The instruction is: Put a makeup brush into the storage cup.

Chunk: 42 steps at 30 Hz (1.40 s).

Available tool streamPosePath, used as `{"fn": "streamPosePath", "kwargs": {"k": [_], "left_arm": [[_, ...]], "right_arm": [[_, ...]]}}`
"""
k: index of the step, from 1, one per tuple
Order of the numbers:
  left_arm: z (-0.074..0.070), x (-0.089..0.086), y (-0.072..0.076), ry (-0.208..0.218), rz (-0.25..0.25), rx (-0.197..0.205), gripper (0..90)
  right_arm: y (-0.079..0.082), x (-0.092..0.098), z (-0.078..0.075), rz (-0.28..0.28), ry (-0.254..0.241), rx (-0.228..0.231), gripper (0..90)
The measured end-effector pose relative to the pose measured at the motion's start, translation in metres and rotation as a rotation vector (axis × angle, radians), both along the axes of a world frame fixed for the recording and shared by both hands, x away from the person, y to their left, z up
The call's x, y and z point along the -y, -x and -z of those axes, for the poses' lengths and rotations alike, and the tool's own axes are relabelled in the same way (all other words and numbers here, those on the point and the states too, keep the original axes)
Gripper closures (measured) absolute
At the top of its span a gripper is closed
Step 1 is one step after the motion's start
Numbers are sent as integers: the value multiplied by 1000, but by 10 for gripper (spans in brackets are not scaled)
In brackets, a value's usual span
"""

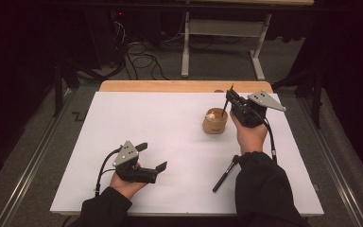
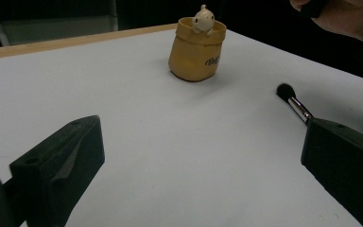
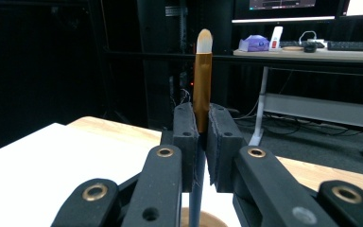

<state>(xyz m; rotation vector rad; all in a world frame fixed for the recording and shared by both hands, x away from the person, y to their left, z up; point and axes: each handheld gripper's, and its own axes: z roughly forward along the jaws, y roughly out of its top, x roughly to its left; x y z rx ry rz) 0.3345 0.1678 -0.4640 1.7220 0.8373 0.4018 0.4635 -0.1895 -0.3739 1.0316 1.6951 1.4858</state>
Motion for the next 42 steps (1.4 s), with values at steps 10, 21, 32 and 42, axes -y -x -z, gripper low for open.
{"fn": "streamPosePath", "kwargs": {"k": [10, 21, 32, 42], "left_arm": [[-1, -1, 0, 3, -4, 1, 13], [-1, -2, 0, 5, -4, 2, 13], [-1, -3, 0, 6, -4, 2, 13], [-1, -2, 0, 7, -2, 1, 13]], "right_arm": [[-15, -12, -2, 1, 21, -13, 844], [-27, -20, 4, 15, 55, -53, 844], [-29, -24, 17, 7, 71, -86, 843], [-31, -19, 26, 20, 81, -126, 842]]}}
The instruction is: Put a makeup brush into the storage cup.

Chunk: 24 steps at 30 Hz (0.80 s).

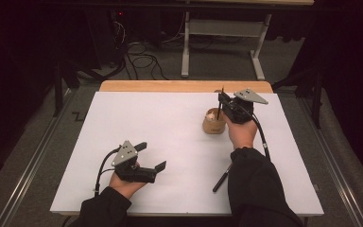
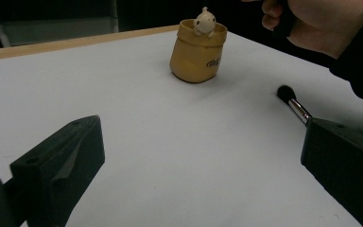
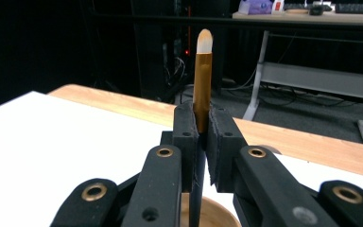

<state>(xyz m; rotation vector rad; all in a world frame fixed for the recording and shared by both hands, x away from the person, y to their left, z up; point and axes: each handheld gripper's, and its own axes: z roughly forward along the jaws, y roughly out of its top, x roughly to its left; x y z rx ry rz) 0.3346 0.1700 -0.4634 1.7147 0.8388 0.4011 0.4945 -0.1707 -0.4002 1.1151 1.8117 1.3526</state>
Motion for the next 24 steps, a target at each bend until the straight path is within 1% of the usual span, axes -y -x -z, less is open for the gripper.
{"fn": "streamPosePath", "kwargs": {"k": [2, 3, 5, 8, 12, 17, 19, 20, 21, 24], "left_arm": [[0, 0, 0, 0, 1, 1, 14], [0, 0, 0, 0, 1, 1, 13], [0, 0, 0, 0, 1, 0, 13], [0, 0, 0, 0, 1, 1, 13], [0, 0, 0, 0, 1, 1, 13], [0, 0, 0, 0, 1, 1, 13], [0, 0, 0, 0, 2, 2, 13], [0, 0, 0, 0, 1, 3, 14], [0, 0, 0, 0, 2, 4, 14], [0, 0, 0, 0, 1, 2, 14]], "right_arm": [[0, -1, 2, -1, 14, -5, 843], [0, -1, 2, 0, 13, -12, 842], [0, -2, 4, -2, 24, -13, 843], [-1, -4, 6, -7, 24, -18, 841], [-2, -5, 8, -5, 43, -27, 840], [-3, -6, 12, -2, 49, -42, 837], [-4, -6, 12, -6, 52, -40, 827], [-4, -7, 12, -5, 47, -41, 795], [-4, -7, 12, -7, 39, -41, 739], [-4, -8, 11, -28, 22, -53, 627]]}}
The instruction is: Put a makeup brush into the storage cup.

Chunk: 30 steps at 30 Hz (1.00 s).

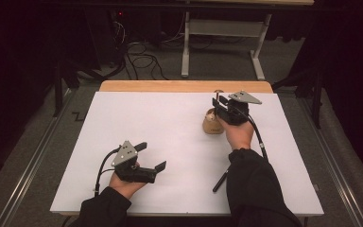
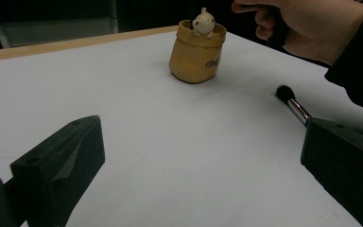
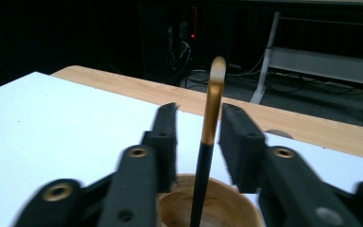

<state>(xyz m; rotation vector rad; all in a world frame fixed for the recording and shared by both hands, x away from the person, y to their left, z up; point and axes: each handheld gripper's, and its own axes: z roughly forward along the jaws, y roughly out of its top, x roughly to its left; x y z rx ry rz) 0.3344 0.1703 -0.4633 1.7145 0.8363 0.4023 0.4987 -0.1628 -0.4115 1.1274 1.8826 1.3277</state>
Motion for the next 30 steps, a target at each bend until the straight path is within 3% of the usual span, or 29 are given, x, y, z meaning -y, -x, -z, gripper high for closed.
{"fn": "streamPosePath", "kwargs": {"k": [6, 14, 16, 30], "left_arm": [[0, 0, 0, 0, 0, 0, 14], [0, 0, -1, 0, -2, 0, 14], [0, 0, -1, -3, -4, 1, 14], [1, 0, -2, -7, -12, -1, 14]], "right_arm": [[3, 4, -1, -2, -17, -35, 483], [17, 13, -6, -3, -47, -5, 325], [21, 15, -5, -7, -47, -21, 266], [59, 30, -2, -51, -59, 2, 131]]}}
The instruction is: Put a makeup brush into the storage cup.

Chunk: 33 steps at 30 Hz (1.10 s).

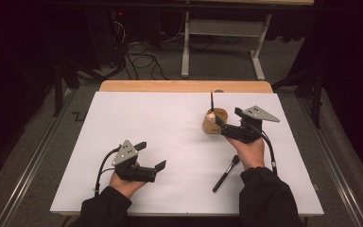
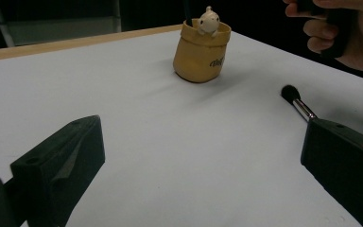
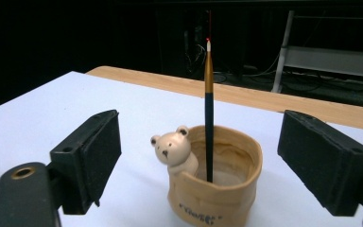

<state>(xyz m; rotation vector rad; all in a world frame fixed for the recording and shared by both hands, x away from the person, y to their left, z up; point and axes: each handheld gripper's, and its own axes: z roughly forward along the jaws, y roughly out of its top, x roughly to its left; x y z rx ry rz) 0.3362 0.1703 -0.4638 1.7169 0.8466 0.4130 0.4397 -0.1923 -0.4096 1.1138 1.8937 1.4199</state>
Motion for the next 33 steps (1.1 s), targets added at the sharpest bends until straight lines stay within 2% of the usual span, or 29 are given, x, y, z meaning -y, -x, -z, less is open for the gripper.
{"fn": "streamPosePath", "kwargs": {"k": [12, 27, 33], "left_arm": [[0, 0, 0, 1, -6, 1, 14], [-1, -3, -1, 5, -22, 0, 14], [-1, -5, -1, 7, -32, -3, 14]], "right_arm": [[28, 14, 6, -3, 16, 7, 4], [66, 49, 9, 22, 67, 21, 2], [78, 64, 16, 45, 75, 20, 2]]}}
